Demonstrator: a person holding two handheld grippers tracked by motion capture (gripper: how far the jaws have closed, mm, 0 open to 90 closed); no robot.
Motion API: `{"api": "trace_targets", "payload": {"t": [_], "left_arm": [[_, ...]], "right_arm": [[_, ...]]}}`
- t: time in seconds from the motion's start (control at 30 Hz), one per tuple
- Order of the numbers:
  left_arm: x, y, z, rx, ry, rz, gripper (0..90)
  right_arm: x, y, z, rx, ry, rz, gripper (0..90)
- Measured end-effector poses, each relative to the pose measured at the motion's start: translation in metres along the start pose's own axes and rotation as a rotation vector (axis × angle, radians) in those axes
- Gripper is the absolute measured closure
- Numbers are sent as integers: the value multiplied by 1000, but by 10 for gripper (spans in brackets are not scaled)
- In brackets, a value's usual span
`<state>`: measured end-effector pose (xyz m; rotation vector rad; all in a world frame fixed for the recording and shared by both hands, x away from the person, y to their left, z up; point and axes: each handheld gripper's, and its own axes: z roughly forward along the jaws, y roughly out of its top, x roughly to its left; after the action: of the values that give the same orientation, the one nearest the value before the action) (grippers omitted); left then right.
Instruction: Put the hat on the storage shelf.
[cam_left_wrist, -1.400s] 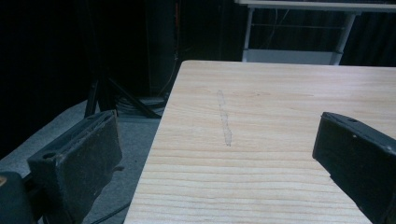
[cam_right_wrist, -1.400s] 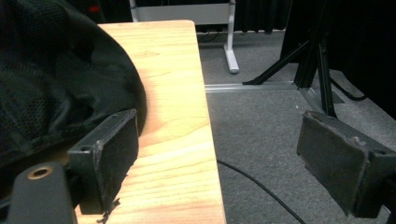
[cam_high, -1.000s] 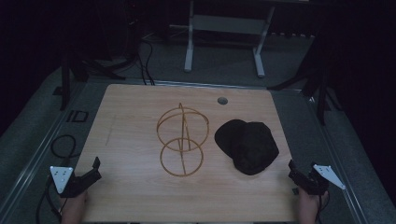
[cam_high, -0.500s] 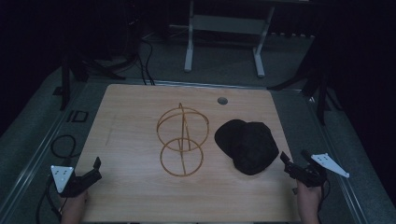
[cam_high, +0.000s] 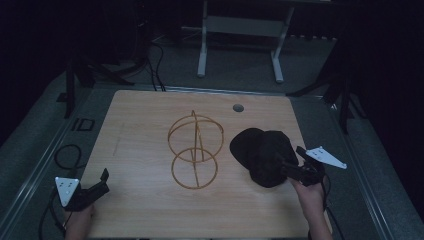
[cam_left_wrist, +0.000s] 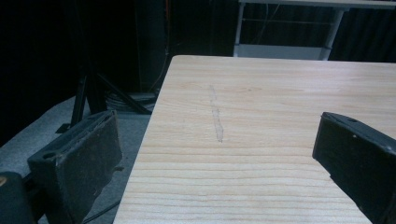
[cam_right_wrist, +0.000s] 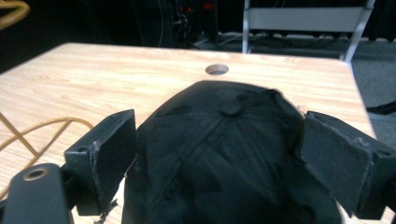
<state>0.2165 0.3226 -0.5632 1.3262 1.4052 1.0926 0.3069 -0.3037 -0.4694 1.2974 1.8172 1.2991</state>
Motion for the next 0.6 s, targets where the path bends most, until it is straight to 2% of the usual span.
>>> {"api": "trace_targets", "payload": {"t": [0.07,0.1,0.13,0.2,0.43,0.53,0.6], "left_arm": [[0,0,0,1,-3,-1,18],[0,0,0,2,-5,-2,18],[0,0,0,2,-7,-2,18],[1,0,0,3,-8,-2,18],[1,0,0,5,-13,-5,18],[1,0,0,5,-14,-2,18],[0,0,0,5,-15,-2,18]], "right_arm": [[3,-2,9,34,-20,-13,106],[3,-2,9,34,-20,-13,106],[4,-3,14,41,-45,-13,107],[6,-8,27,81,-61,-6,106],[14,-20,40,136,-16,-18,109],[19,-26,45,198,-24,-84,245],[21,-29,45,192,-24,-94,339]]}}
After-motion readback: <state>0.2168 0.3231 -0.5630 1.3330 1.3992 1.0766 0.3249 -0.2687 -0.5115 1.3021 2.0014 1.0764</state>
